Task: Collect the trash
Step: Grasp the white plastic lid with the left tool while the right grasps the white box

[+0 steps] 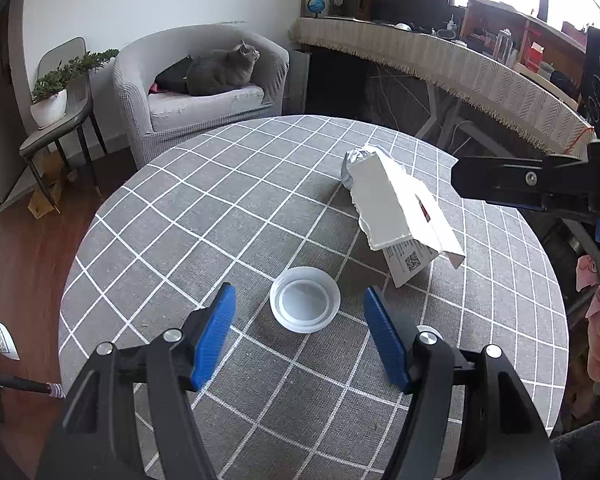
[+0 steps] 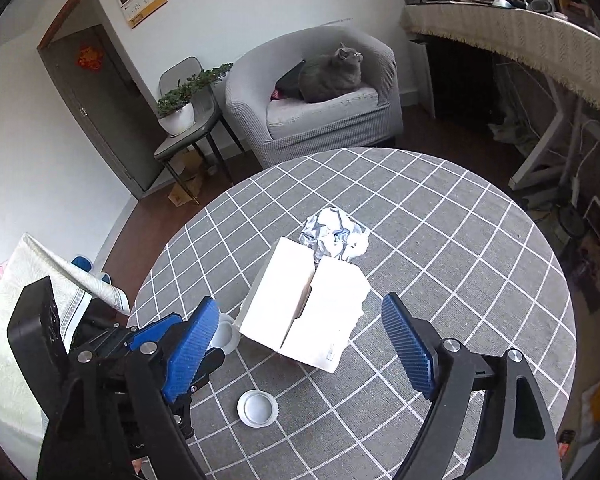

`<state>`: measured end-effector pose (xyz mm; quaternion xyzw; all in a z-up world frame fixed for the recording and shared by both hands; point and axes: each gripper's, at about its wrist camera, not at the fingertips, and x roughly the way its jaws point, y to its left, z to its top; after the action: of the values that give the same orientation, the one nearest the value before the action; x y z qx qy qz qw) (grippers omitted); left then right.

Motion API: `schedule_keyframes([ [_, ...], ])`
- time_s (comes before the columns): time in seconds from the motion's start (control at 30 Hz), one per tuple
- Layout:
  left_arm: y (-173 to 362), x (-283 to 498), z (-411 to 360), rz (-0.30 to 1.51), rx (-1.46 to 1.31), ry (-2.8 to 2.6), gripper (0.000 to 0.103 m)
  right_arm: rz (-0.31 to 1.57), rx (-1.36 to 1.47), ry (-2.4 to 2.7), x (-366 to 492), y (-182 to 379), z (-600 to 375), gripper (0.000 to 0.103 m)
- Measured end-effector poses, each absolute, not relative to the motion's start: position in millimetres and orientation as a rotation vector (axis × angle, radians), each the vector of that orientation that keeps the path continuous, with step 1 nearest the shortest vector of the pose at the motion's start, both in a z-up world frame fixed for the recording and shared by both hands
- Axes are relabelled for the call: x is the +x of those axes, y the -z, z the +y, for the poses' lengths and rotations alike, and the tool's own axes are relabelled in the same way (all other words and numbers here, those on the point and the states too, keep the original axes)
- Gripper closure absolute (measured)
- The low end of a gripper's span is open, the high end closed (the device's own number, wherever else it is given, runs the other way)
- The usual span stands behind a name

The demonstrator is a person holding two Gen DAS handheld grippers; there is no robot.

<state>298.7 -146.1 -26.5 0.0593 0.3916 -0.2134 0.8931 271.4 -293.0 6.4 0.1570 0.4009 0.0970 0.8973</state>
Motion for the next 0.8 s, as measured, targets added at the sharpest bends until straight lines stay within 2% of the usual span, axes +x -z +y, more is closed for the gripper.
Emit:
schedule_keyframes([
  [0.1, 30.5, 301.9, -153.7, 0.827, 0.149, 0.440, 0.038, 0.848, 0.358, -0.195, 274.4, -1.7, -296.3, 0.018],
  [0.2, 36.6, 305.9, -153.7, 0.856, 0.147, 0.436, 0.061, 0.863, 0.376, -0.192, 276.2, 0.9, -296.7, 0.017],
  [0.8, 23.2, 296.9, -133.7, 0.827, 0.076, 0.473, 0.061, 0.903, 0.392, -0.155, 291.6, 12.5, -283.2, 0.015],
])
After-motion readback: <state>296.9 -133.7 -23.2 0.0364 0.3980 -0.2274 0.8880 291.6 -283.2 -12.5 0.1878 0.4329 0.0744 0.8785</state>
